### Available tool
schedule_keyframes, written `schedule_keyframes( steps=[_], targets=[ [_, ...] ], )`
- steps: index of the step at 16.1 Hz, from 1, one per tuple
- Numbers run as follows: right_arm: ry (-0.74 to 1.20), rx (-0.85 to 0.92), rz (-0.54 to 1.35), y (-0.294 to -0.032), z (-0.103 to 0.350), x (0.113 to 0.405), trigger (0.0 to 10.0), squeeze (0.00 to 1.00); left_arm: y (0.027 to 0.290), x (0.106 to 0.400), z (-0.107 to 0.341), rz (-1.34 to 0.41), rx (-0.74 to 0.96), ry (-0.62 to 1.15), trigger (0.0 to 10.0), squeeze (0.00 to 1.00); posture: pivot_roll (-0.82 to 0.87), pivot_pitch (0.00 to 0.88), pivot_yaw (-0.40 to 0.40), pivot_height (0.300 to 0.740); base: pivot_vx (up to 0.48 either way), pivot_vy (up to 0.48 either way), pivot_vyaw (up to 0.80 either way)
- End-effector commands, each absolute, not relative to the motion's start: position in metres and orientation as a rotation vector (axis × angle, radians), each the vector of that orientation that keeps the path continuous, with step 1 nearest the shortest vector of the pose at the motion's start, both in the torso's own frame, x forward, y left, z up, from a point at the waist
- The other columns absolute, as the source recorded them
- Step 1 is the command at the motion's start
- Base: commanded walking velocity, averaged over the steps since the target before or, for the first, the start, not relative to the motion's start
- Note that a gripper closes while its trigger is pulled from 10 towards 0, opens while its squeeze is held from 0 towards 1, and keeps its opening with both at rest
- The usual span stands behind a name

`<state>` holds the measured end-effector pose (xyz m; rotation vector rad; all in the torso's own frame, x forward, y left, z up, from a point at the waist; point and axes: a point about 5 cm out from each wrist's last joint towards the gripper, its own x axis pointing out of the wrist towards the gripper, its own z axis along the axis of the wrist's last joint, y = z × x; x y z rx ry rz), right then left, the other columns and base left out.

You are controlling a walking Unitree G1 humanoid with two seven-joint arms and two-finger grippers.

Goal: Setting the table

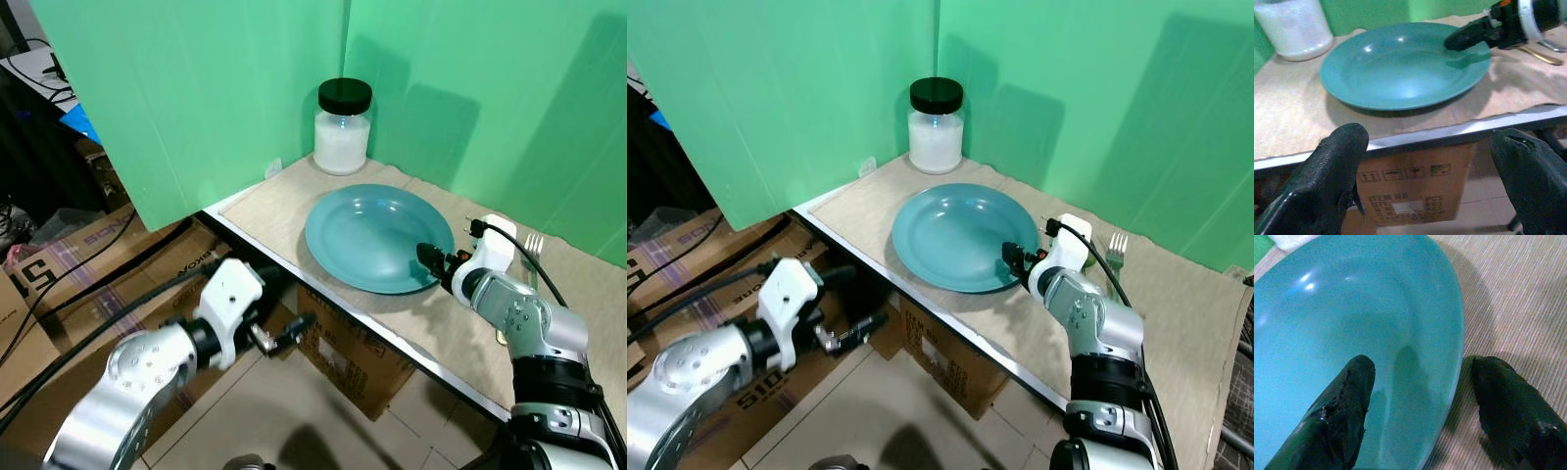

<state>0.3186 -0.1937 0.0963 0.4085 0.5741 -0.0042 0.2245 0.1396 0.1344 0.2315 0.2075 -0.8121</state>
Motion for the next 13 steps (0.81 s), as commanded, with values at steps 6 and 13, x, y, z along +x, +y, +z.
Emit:
schedule_keyframes(
  steps=[6, 13],
  targets=[
    [0.617, 0.735, 0.024, -0.187, 0.093, 0.318, 0.0, 0.0, 0.141, 0.229, 0.135, -0.813, 0.249, 0.191, 10.0, 0.0, 0.12, 0.0, 0.022, 0.74, 0.0, 0.0, 0.0],
    [0.638, 0.727, 0.093, -0.178, 0.097, 0.319, 0.0, 0.0, 0.14, 0.228, 0.135, -0.821, 0.249, 0.189, 10.0, 0.0, 0.12, 0.0, 0.017, 0.74, 0.0, 0.0, 0.0]
  ],
)
